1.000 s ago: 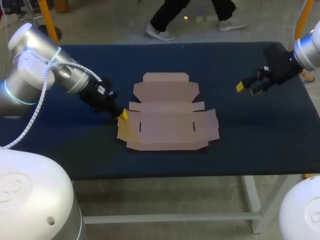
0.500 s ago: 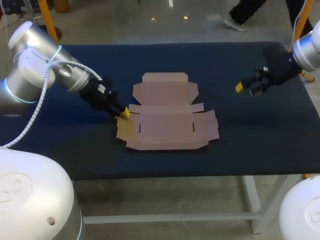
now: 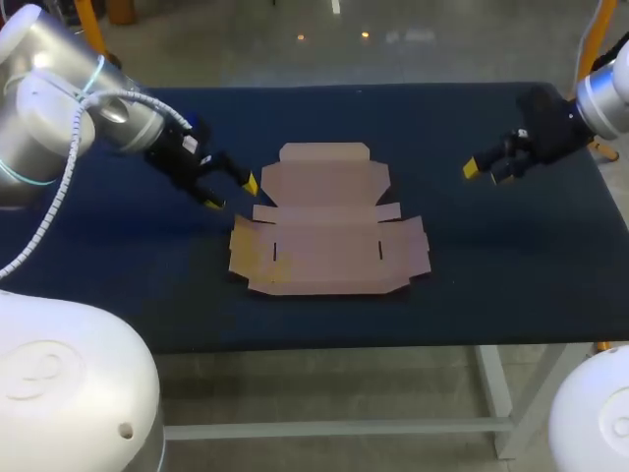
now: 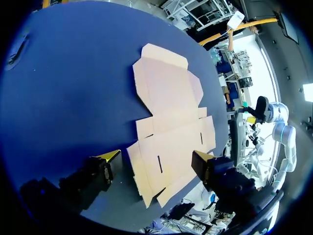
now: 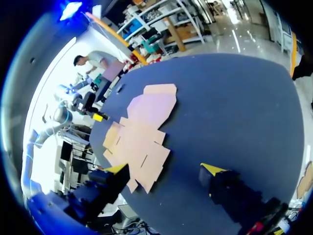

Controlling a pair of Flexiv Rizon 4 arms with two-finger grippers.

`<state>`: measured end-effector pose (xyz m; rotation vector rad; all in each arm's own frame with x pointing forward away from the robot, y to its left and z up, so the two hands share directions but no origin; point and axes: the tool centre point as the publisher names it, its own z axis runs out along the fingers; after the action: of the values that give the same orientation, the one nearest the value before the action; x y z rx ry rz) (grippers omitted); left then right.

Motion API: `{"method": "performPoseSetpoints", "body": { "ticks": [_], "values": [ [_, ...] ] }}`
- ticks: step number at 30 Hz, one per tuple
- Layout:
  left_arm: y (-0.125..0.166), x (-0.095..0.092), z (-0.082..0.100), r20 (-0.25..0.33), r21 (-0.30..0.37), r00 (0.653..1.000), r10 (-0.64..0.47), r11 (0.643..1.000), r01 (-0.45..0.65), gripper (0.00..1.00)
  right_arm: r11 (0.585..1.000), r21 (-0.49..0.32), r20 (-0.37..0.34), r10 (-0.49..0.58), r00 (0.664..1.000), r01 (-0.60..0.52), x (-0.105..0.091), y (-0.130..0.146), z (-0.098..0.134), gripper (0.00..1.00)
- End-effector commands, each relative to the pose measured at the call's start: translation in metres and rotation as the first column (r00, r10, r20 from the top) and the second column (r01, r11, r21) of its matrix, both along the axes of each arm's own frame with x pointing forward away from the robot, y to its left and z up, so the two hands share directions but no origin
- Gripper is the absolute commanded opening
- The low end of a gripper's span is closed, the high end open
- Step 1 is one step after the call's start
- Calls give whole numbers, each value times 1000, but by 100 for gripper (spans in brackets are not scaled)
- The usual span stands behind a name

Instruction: Assemble the packaging by folding the flat box into shape, placing the metal phone stand inside, and closing the box properly

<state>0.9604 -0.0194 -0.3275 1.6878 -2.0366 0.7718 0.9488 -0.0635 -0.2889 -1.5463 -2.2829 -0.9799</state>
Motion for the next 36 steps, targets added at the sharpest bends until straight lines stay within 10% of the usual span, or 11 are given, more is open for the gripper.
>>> {"method": "performPoseSetpoints", "body": {
  "ticks": [1, 3, 4, 6, 26, 36],
  "values": [
    [3, -11, 12, 37, 41, 999, 40, 998, -41, 62, 1000, 11, 16, 9, 1000, -10, 6, 1, -7, 100],
    [4, -11, 13, 44, 47, 998, 46, 998, -48, 0, 1000, 16, 23, 17, 1000, -17, 10, 1, -10, 100],
    [4, -11, 14, 47, 50, 998, 51, 997, -54, 0, 1000, 17, 28, 18, 999, -18, 12, 2, -11, 49],
    [6, -11, 15, 52, 56, 997, 57, 997, -60, 0, 999, 24, 33, 22, 999, -22, 16, 2, -14, 0],
    [30, -12, 39, 207, 132, 953, 222, 959, -252, 0, 999, 19, -15, -33, 999, 34, 34, 21, -22, 0],
    [33, -1, 23, 156, 90, 968, 198, 973, -214, 0, 992, 25, -169, -119, 978, 125, 43, 24, -40, 0]
  ]
}}
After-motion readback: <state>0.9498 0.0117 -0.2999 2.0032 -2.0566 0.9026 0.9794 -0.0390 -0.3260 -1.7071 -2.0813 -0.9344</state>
